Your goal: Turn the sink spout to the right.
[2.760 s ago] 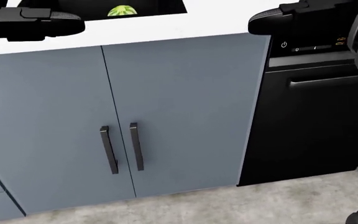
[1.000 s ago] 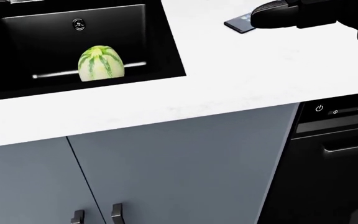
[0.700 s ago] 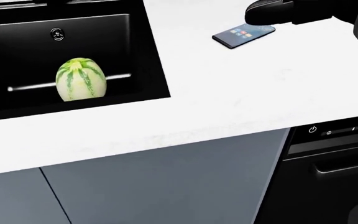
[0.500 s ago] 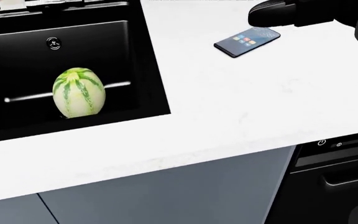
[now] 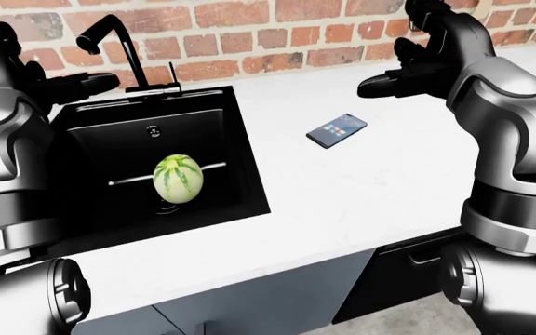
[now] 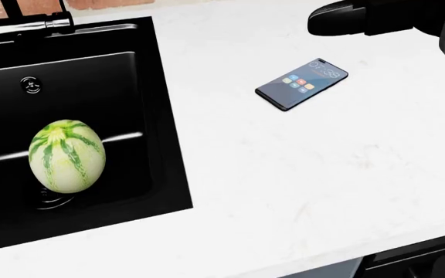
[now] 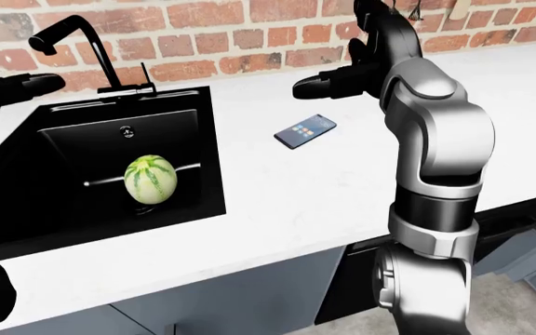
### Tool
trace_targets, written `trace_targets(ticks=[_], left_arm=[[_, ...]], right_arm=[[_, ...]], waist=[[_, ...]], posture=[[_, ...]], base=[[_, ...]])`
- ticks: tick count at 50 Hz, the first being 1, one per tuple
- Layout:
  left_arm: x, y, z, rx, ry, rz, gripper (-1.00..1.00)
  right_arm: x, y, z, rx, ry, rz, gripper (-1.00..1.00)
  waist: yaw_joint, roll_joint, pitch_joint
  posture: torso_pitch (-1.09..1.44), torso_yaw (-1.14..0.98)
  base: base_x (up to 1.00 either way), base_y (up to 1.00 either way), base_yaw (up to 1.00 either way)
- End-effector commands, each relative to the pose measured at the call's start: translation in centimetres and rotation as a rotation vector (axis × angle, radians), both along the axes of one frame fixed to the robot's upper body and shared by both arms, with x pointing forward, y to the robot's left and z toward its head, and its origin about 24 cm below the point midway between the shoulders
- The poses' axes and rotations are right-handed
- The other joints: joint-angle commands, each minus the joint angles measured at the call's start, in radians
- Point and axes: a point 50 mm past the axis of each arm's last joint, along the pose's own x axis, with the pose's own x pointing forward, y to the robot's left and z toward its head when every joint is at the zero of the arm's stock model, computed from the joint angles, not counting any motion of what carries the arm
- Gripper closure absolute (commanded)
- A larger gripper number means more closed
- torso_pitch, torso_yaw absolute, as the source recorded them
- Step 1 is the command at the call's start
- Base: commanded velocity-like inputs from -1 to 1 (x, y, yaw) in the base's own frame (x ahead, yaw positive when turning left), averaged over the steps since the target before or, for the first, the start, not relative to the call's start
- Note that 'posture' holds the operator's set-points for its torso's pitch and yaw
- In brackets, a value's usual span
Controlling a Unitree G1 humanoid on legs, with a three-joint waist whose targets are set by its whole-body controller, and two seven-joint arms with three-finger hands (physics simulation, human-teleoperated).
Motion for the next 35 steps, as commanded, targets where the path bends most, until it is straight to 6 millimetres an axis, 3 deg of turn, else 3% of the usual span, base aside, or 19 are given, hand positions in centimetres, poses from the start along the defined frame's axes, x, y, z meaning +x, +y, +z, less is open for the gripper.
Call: trace_targets(ticks=[1, 4, 6, 7, 8, 9, 11, 13, 16, 20, 27, 35], left_arm=[[-1.0, 0.3, 3.1, 0.041, -0.130, 0.020, -1.00], [-1.1, 0.7, 3.2, 0.038, -0.131, 0.029, -1.00], [-1.2, 0.8, 3.2, 0.036, -0.132, 0.032, -1.00], [-1.2, 0.8, 3.2, 0.036, -0.132, 0.033, -1.00], [-1.2, 0.8, 3.2, 0.035, -0.132, 0.033, -1.00], [-1.2, 0.8, 3.2, 0.035, -0.132, 0.034, -1.00], [-1.2, 0.8, 3.3, 0.033, -0.133, 0.033, -1.00], [-1.1, 0.9, 3.3, 0.034, -0.133, 0.034, -1.00], [-1.2, 0.9, 3.5, 0.034, -0.135, 0.033, -1.00], [-1.0, 0.7, 3.5, 0.034, -0.136, 0.024, -1.00], [-0.1, 0.4, 3.6, 0.041, -0.126, 0.014, -1.00], [0.2, 0.1, 3.6, 0.048, -0.121, 0.010, -1.00]], right_arm=[[-0.8, 0.7, 2.4, -0.013, -0.118, 0.030, -1.00], [-0.8, 0.7, 2.3, -0.014, -0.117, 0.031, -1.00], [-0.8, 0.7, 2.3, -0.014, -0.116, 0.031, -1.00], [-0.8, 0.7, 2.3, -0.014, -0.116, 0.031, -1.00], [-0.8, 0.9, 2.5, -0.017, -0.137, 0.049, -1.00], [-0.9, 0.9, 2.6, -0.014, -0.131, 0.050, -1.00], [-0.8, 0.9, 2.6, -0.015, -0.132, 0.050, -1.00], [-0.8, 0.8, 2.6, -0.014, -0.129, 0.048, -1.00], [-0.8, 0.8, 2.7, -0.014, -0.131, 0.049, -1.00], [-0.9, 0.8, 2.7, -0.013, -0.132, 0.049, -1.00], [-1.0, 0.8, 2.6, -0.013, -0.132, 0.049, -1.00], [-1.1, 0.8, 2.6, -0.012, -0.133, 0.049, -1.00]], waist=[[0.006, 0.005, -0.026], [-0.001, 0.041, -0.018], [-0.009, 0.087, -0.026], [-0.011, 0.122, -0.039], [-0.004, 0.092, -0.033], [-0.005, 0.105, -0.004], [-0.009, 0.095, -0.017], [-0.010, 0.073, -0.005], [0.000, 0.012, 0.001], [0.009, 0.024, -0.021], [0.004, 0.025, -0.036], [0.003, 0.025, -0.030]], posture=[[0.00, 0.00], [0.00, 0.00], [0.00, 0.00], [0.00, 0.00], [0.00, 0.00], [0.00, 0.00], [0.00, 0.00], [0.00, 0.00], [0.00, 0.00], [0.00, 0.00], [0.00, 0.00], [0.00, 0.00]], base=[[0.22, 0.00, 0.00], [0.22, 0.00, 0.00], [0.22, 0.00, 0.00], [0.21, 0.00, 0.00], [0.22, 0.00, 0.00], [0.00, 0.00, 0.00], [0.00, 0.00, 0.00], [0.00, 0.00, 0.00], [0.00, 0.00, 0.00], [0.00, 0.00, 0.00], [0.00, 0.00, 0.00], [0.00, 0.00, 0.00]])
